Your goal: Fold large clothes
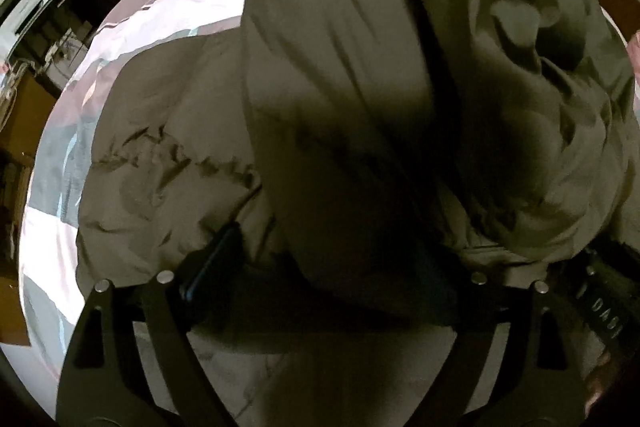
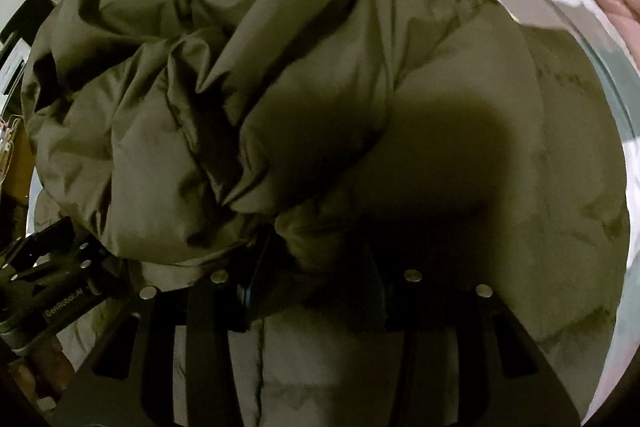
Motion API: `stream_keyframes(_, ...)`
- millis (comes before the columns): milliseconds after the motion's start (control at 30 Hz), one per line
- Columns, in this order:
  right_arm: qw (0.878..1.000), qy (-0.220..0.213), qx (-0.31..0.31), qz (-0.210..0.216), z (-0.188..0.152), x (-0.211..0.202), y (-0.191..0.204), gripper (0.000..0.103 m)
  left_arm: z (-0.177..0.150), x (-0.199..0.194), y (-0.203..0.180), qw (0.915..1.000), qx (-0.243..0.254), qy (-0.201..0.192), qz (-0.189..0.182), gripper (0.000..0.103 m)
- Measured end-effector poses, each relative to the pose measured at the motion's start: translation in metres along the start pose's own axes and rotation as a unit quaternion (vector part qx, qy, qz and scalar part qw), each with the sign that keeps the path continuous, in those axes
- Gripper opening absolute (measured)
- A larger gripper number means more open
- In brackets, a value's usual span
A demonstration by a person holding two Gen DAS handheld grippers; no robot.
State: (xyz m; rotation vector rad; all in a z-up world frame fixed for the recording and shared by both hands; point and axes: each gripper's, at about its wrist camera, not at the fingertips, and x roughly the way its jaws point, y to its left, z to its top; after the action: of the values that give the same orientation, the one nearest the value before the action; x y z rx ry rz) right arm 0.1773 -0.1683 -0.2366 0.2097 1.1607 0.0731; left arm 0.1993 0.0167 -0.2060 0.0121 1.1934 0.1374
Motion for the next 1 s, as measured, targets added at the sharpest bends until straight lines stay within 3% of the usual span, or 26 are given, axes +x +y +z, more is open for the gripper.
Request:
stream_keyframes(167,1.000,0.005,0.001,0.011,-0.009,-0.004,-0.013,0.052,-0.003,-0.004,0.007,0.9998,-0.007,0.012,-0.012,0.089)
stream_keyframes(233,1.000,0.013,0.008,-0.002,-0.011,-0.015,-0.023,0.065,-0.005,-0.016,0.013,0.9996,-0.002,0.017,-0.021,0.087)
stream_keyframes(300,1.000,0.007,0.026,-0.017,-0.023,-0.039,-0.039,0.067,-0.012,-0.047,0.027,0.9985,0.001,-0.007,-0.054,0.087)
stream_keyframes(400,0.998,0.026,0.043,-0.026,-0.036,-0.063,-0.064,0.067,-0.029,-0.076,0.040,0.9983,0.029,-0.034,-0.037,0.089)
stream_keyframes(467,0.996,0.048,0.070,-0.024,-0.043,-0.072,-0.084,0.067,-0.040,-0.070,0.055,0.9992,0.027,-0.012,-0.029,0.089)
stream_keyframes(567,0.993,0.057,0.093,-0.045,-0.058,-0.081,-0.117,0.067,-0.059,-0.038,0.087,0.9969,-0.007,0.068,-0.038,0.089)
stream_keyframes(633,0.992,0.051,0.098,-0.068,-0.061,-0.081,-0.139,0.067,-0.071,-0.016,0.106,0.9951,-0.022,0.096,-0.009,0.089)
stream_keyframes(733,0.988,0.047,0.126,-0.075,-0.064,-0.068,-0.166,0.067,-0.070,0.011,0.132,0.9939,-0.036,0.100,0.026,0.091)
stream_keyframes(833,0.985,0.047,0.143,-0.078,-0.053,-0.045,-0.188,0.067,-0.061,0.029,0.153,0.9914,-0.077,0.105,-0.004,0.092)
stream_keyframes(1000,0.987,0.016,0.116,-0.111,-0.030,-0.017,-0.197,0.069,-0.042,0.026,0.158,0.9920,-0.097,0.073,0.034,0.089)
